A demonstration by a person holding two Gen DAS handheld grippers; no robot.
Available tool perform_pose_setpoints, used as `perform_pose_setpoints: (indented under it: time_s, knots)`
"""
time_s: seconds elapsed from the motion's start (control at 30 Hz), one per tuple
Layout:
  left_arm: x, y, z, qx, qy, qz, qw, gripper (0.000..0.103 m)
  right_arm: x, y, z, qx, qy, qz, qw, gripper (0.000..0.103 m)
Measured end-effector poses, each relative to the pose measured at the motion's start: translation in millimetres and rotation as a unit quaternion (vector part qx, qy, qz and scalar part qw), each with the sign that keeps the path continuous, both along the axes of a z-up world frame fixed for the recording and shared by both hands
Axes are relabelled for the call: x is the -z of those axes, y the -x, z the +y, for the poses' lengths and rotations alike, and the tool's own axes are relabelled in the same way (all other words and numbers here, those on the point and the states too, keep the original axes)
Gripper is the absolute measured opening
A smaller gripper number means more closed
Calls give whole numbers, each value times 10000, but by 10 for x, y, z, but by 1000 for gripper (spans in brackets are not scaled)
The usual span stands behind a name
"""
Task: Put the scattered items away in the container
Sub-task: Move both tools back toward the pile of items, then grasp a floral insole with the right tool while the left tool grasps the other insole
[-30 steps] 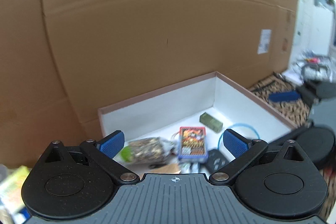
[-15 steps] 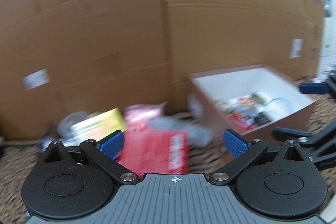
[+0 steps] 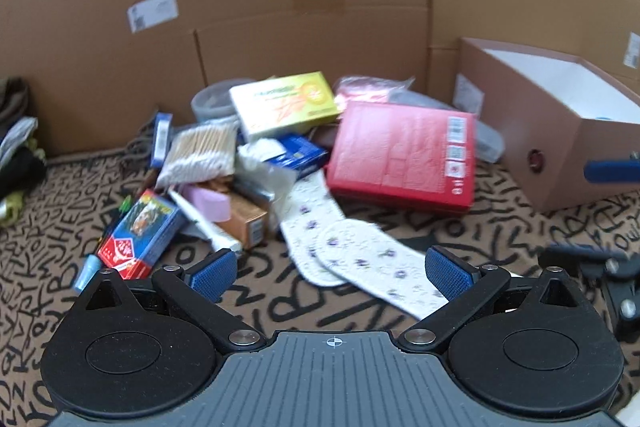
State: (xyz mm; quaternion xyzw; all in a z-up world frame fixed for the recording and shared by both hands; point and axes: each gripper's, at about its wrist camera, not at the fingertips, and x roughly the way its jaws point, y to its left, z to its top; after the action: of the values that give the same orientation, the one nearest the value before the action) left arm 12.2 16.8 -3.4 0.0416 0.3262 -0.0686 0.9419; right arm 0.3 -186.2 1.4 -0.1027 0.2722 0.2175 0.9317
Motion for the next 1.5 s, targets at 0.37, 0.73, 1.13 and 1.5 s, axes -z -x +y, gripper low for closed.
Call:
perform_pose_setpoints:
  time_s: [0.37, 0.73, 1.13, 1.5]
  knots:
    - [297, -433, 297, -238, 400, 382, 9982, 100, 274, -132, 297, -231, 122, 529, 9983, 102]
    - [455, -764, 228, -347, 411, 514, 9972, 87, 559, -163, 456, -346, 278, 1006, 9939, 89]
    - [467, -641, 249, -264, 496, 684, 9961, 0, 541, -106, 461, -92, 325, 788, 9963, 84]
    - [407, -726, 144, -286, 739, 628, 9949, 77, 519, 33, 107, 276, 200, 898, 9954, 85]
